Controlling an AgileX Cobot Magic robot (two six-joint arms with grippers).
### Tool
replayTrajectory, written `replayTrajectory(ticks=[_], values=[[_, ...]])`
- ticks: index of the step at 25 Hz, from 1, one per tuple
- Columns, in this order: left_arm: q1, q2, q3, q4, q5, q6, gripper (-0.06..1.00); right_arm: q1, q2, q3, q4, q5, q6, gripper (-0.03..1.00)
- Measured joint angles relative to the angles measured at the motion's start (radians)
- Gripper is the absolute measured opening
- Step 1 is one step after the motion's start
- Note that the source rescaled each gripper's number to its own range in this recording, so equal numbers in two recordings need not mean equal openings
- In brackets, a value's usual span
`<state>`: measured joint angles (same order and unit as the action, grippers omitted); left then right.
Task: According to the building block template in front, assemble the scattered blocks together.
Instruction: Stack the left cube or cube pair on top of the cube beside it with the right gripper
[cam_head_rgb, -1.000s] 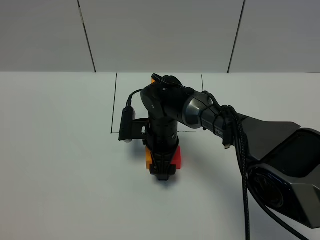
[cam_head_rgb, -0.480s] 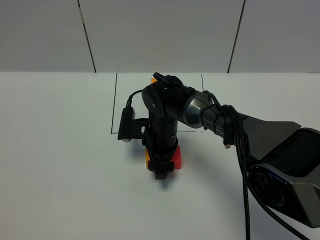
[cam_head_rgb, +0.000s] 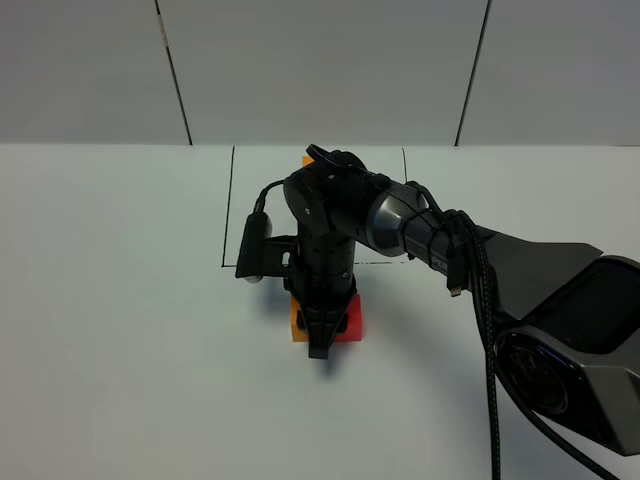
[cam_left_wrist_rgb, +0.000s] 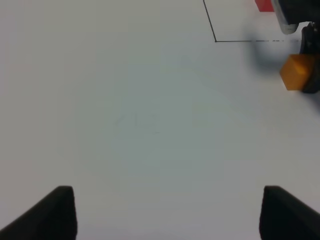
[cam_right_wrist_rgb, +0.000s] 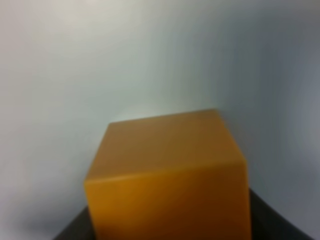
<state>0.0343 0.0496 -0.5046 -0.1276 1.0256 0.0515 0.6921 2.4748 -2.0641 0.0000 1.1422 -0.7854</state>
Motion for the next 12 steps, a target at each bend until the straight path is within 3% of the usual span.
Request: replayTrajectory(ticks=[5,12], values=[[0.0,0.0,0.0,0.0,0.0,0.0,0.87,0.001,-0.003,0.0,0.0,-0.002,0.15,0.2],[0.0,0.0,0.0,0.0,0.0,0.0,0.87,0.003,-0.084,0.0,0.0,0.043,0.694,0.2]])
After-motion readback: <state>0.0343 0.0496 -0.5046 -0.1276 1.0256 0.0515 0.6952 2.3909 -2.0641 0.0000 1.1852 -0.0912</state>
